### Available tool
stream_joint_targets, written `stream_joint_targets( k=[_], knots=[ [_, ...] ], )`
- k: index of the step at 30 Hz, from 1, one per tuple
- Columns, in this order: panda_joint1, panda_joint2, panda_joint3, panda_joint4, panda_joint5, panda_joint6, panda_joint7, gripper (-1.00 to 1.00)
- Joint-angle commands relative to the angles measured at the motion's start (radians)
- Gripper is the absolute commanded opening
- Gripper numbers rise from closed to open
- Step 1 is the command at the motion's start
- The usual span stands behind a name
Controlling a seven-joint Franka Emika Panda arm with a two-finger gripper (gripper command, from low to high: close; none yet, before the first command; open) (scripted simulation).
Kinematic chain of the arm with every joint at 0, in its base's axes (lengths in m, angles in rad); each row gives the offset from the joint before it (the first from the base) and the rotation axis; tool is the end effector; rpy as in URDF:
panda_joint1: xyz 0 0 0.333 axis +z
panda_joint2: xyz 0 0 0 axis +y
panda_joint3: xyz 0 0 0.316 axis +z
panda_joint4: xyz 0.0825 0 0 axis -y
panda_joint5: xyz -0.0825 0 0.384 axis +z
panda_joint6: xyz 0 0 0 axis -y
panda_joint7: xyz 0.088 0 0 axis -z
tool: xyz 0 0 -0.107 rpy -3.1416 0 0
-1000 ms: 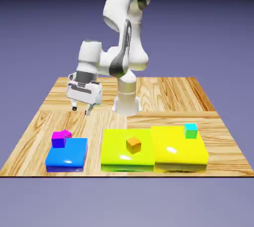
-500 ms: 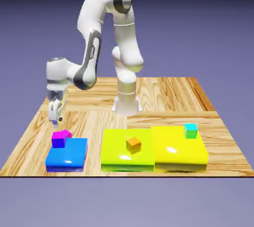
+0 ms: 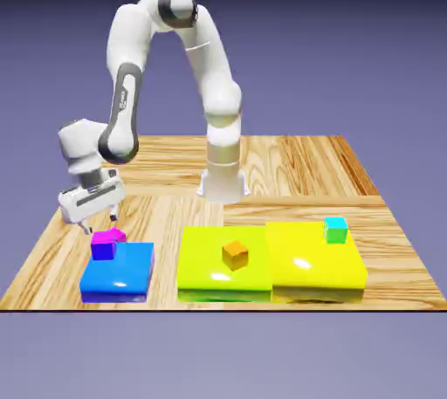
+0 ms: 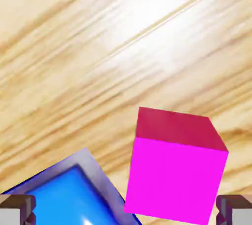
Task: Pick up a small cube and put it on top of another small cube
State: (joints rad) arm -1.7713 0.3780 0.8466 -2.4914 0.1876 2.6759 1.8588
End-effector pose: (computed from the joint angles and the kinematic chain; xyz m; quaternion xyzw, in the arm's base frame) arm 0.2950 -0.3586 0.1855 -0.0786 0.9798 0.1200 0.1392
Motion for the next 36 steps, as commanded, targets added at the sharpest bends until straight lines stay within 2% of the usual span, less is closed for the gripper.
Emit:
stream_joint_targets(
  k=[1,6,12,13,20,36],
  knots=[
    [-0.036,0.013,0.030,0.000,-0.008,-0.009,0.026,0.00],
    [-0.165,0.017,0.104,-0.029,-0.061,-0.049,0.073,0.00],
    [0.048,0.199,-0.108,-0.007,-0.191,0.127,0.151,0.00],
    [0.048,0.199,-0.108,-0.007,-0.191,0.127,0.151,-1.00],
    [-0.161,0.017,0.100,-0.029,-0.060,-0.047,0.070,-1.00],
    [0.206,-0.050,-0.261,0.092,-0.348,-0.257,-0.615,-1.00]
  ],
)
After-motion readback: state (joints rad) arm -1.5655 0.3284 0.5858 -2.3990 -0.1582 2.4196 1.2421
